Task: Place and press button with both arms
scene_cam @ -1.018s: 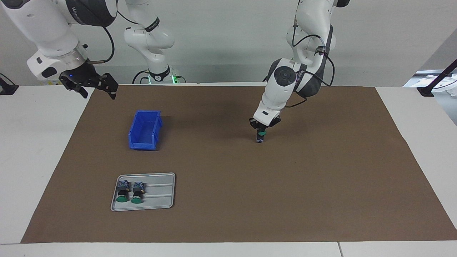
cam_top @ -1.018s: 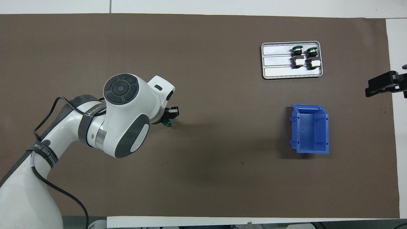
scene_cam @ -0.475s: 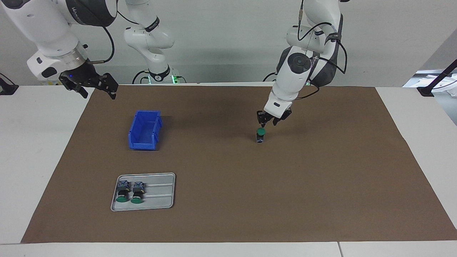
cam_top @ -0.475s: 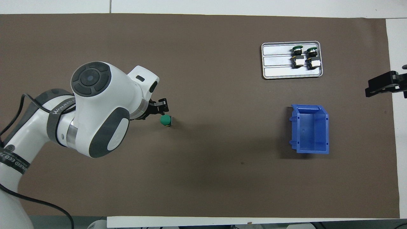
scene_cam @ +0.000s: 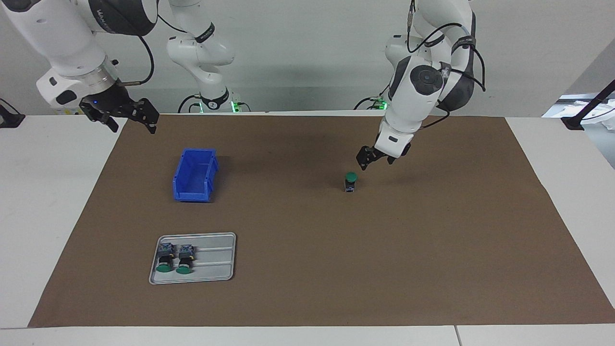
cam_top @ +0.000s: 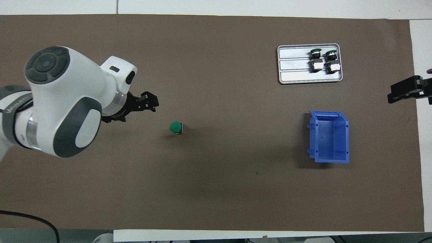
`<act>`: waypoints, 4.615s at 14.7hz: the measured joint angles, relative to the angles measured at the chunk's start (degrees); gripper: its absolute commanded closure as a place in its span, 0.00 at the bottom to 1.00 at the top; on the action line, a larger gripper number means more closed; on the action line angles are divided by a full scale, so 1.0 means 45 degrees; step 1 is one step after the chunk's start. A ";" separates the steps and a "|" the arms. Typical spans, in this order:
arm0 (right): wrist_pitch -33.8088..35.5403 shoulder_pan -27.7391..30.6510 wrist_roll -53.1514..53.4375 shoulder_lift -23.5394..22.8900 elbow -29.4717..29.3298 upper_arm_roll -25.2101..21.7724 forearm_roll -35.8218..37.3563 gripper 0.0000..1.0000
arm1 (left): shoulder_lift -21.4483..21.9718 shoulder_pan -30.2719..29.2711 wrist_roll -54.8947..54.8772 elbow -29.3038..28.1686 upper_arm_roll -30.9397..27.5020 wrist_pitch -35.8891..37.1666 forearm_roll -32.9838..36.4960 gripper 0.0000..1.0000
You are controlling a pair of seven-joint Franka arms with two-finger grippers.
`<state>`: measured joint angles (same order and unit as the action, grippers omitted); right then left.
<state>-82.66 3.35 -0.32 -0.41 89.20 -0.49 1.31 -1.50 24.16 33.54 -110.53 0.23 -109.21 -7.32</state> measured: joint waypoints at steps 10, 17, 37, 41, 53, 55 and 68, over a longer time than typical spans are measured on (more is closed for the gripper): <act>0.0019 -0.0984 0.0084 0.0069 0.0025 0.0171 -0.0145 0.01 | 0.0798 -0.3671 -0.5003 0.1459 -0.0104 0.3281 0.0785 0.00; -0.1190 -0.5142 0.5002 -0.1604 -0.1449 0.0335 -0.0801 0.01 | 0.0799 -0.4511 -0.6162 0.3526 -0.0102 0.6002 0.1131 0.00; -0.9301 -1.0765 1.0422 -0.7394 -0.0717 0.0358 -0.0508 0.09 | 0.0684 -0.4652 -0.6597 0.3809 -0.0085 0.5909 0.2109 0.00; -0.9303 -1.0837 1.0278 -0.7142 -0.0502 0.0362 -0.0489 0.36 | 0.0683 -0.4669 -0.6651 0.3809 -0.0088 0.5902 0.2532 0.00; -0.6543 -0.9609 0.8749 -0.6247 -0.1872 0.0247 -0.0361 1.00 | 0.0682 -0.4668 -0.6674 0.3809 -0.0051 0.5890 0.2575 0.00; -0.5811 -0.8716 0.7948 -0.5149 -0.1205 0.0223 -0.0361 1.00 | 0.0682 -0.4668 -0.6674 0.3809 -0.0051 0.5887 0.2576 0.00; -0.5945 -0.2821 0.1394 0.2984 0.8122 0.0136 -0.0358 1.00 | 0.0681 -0.4679 -0.6673 0.3809 -0.0060 0.5887 0.2582 0.00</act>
<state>-109.41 -9.34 5.95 13.02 125.75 0.12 -0.30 1.56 3.11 3.51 -93.38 -0.04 -82.72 4.30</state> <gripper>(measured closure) 0.590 0.000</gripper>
